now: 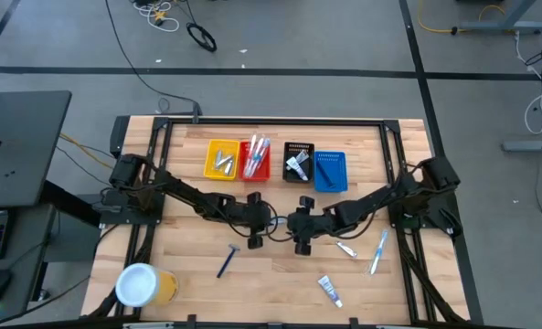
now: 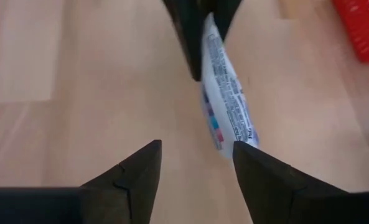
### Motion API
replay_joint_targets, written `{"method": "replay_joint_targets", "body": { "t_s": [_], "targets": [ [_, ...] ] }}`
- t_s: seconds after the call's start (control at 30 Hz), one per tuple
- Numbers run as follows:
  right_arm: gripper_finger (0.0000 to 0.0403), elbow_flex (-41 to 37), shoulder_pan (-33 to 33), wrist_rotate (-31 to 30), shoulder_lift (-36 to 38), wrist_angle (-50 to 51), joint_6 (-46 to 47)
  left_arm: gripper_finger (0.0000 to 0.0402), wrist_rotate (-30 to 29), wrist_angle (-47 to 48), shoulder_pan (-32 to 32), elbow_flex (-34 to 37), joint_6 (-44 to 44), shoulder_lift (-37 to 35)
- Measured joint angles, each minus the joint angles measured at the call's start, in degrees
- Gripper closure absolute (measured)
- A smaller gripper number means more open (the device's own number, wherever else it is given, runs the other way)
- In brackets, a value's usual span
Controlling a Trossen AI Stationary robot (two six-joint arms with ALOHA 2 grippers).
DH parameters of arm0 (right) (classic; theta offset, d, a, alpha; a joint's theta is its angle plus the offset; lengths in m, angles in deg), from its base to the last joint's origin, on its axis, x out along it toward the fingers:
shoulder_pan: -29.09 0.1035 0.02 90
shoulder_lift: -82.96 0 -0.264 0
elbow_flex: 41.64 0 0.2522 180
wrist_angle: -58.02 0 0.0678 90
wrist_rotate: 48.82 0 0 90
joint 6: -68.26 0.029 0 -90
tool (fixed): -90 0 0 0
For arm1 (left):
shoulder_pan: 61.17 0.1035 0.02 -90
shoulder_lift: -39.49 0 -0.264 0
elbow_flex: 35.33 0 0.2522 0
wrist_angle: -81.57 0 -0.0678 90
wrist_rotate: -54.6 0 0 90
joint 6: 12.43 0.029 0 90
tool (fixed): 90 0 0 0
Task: Pick & Place Travel size toiletries
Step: Put the white toothpaste into the black bin
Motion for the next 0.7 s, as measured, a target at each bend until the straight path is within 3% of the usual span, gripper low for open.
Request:
{"method": "replay_joint_targets", "body": {
  "t_s": [0.4,0.7],
  "targets": [
    [0.0191,0.0,0.0,-5.6,-0.5,-2.2,-4.7,0.0383,1.9,-0.2,0.0,-0.1,0.0,-0.2],
    [0.0191,0.0,-0.8,0.0,-0.5,-3.0,-4.7,0.0384,0.9,-4.5,-1.3,-0.1,4.0,-0.2]
  ]
}}
